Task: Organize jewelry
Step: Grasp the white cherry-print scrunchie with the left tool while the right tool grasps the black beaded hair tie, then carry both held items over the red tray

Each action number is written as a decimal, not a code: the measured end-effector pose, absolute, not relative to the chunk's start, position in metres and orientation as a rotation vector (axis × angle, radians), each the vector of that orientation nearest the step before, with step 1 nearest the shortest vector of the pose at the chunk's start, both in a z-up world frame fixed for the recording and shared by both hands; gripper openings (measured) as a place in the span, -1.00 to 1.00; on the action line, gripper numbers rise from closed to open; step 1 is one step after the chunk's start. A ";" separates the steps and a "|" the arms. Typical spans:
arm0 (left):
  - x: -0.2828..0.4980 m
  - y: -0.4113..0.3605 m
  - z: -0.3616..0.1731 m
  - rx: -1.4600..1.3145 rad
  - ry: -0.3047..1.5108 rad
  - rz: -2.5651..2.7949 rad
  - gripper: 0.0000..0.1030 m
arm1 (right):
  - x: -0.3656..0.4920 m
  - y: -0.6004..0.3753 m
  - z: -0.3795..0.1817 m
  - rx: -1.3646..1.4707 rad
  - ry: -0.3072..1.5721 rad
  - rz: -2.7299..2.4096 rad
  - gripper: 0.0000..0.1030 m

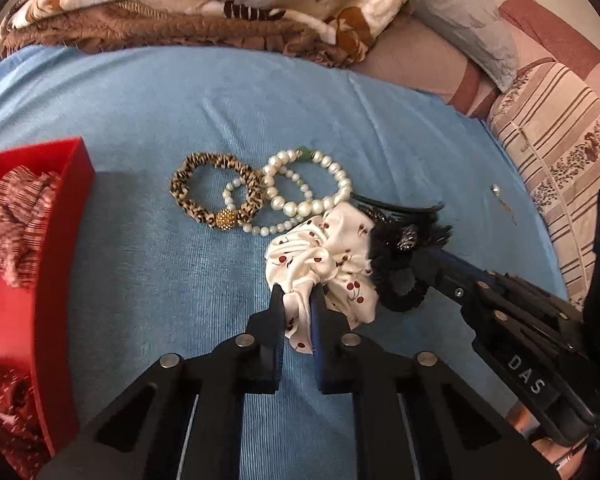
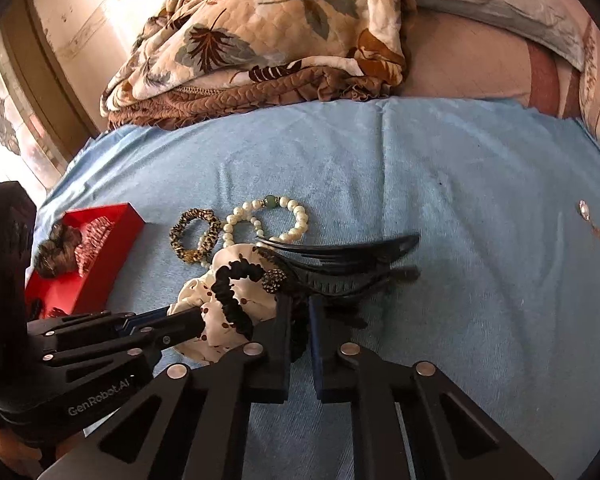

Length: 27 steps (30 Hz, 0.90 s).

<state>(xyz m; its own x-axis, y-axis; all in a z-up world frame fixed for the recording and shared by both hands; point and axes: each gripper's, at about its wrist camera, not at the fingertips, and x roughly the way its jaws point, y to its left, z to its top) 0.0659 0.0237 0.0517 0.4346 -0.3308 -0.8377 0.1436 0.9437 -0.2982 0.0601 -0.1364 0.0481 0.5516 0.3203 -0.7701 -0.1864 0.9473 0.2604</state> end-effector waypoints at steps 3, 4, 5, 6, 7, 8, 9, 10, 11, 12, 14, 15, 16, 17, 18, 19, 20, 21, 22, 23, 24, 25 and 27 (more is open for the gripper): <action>0.055 0.029 0.067 -0.193 1.056 -0.298 -0.79 | 0.050 -0.140 0.059 0.182 0.923 0.298 -0.84; 0.049 0.032 0.075 -0.201 1.045 -0.301 -0.79 | 0.046 -0.142 0.062 0.188 0.917 0.297 -0.84; 0.045 0.035 0.079 -0.206 1.037 -0.302 -0.79 | 0.042 -0.143 0.066 0.193 0.910 0.297 -0.84; 0.040 0.037 0.084 -0.210 1.029 -0.305 -0.79 | 0.036 -0.144 0.071 0.198 0.902 0.297 -0.84; 0.032 0.040 0.091 -0.216 1.017 -0.309 -0.79 | 0.032 -0.145 0.074 0.202 0.898 0.300 -0.84; 0.026 0.042 0.096 -0.216 1.008 -0.309 -0.79 | 0.027 -0.146 0.078 0.207 0.893 0.303 -0.84; 0.020 0.044 0.101 -0.214 0.997 -0.308 -0.79 | 0.020 -0.146 0.083 0.211 0.887 0.306 -0.84; 0.011 0.047 0.108 -0.211 0.982 -0.306 -0.79 | 0.016 -0.146 0.085 0.212 0.883 0.308 -0.84; 0.005 0.049 0.113 -0.209 0.971 -0.304 -0.79 | 0.009 -0.146 0.089 0.213 0.878 0.310 -0.84; -0.004 0.053 0.118 -0.203 0.956 -0.297 -0.79 | 0.002 -0.146 0.093 0.215 0.874 0.312 -0.84; -0.019 0.059 0.127 -0.190 0.930 -0.281 -0.79 | -0.009 -0.145 0.098 0.219 0.866 0.318 -0.84; -0.025 0.062 0.131 -0.186 0.921 -0.273 -0.79 | -0.015 -0.144 0.101 0.219 0.861 0.322 -0.84; -0.034 0.067 0.135 -0.183 0.910 -0.263 -0.79 | -0.021 -0.143 0.104 0.217 0.857 0.325 -0.84; -0.039 0.072 0.137 -0.183 0.904 -0.254 -0.79 | -0.027 -0.141 0.107 0.216 0.853 0.331 -0.84; -0.045 0.078 0.139 -0.183 0.895 -0.239 -0.79 | -0.032 -0.138 0.110 0.215 0.851 0.335 -0.84; -0.053 0.087 0.141 -0.192 0.890 -0.218 -0.79 | -0.036 -0.137 0.112 0.214 0.849 0.339 -0.84; -0.058 0.095 0.142 -0.207 0.888 -0.203 -0.79 | -0.040 -0.134 0.114 0.211 0.846 0.344 -0.84; -0.064 0.105 0.142 -0.225 0.888 -0.188 -0.79 | -0.044 -0.131 0.117 0.207 0.843 0.349 -0.84; -0.070 0.117 0.142 -0.253 0.890 -0.165 -0.79 | -0.046 -0.129 0.119 0.205 0.842 0.353 -0.84; -0.075 0.128 0.141 -0.272 0.891 -0.144 -0.79 | -0.049 -0.126 0.121 0.203 0.840 0.360 -0.84; -0.079 0.139 0.141 -0.288 0.892 -0.122 -0.79 | -0.052 -0.122 0.123 0.200 0.838 0.366 -0.84; -0.084 0.150 0.141 -0.302 0.890 -0.098 -0.79 | -0.053 -0.118 0.125 0.197 0.837 0.371 -0.84; -0.092 0.168 0.140 -0.317 0.884 -0.052 -0.79 | -0.057 -0.108 0.128 0.185 0.835 0.385 -0.84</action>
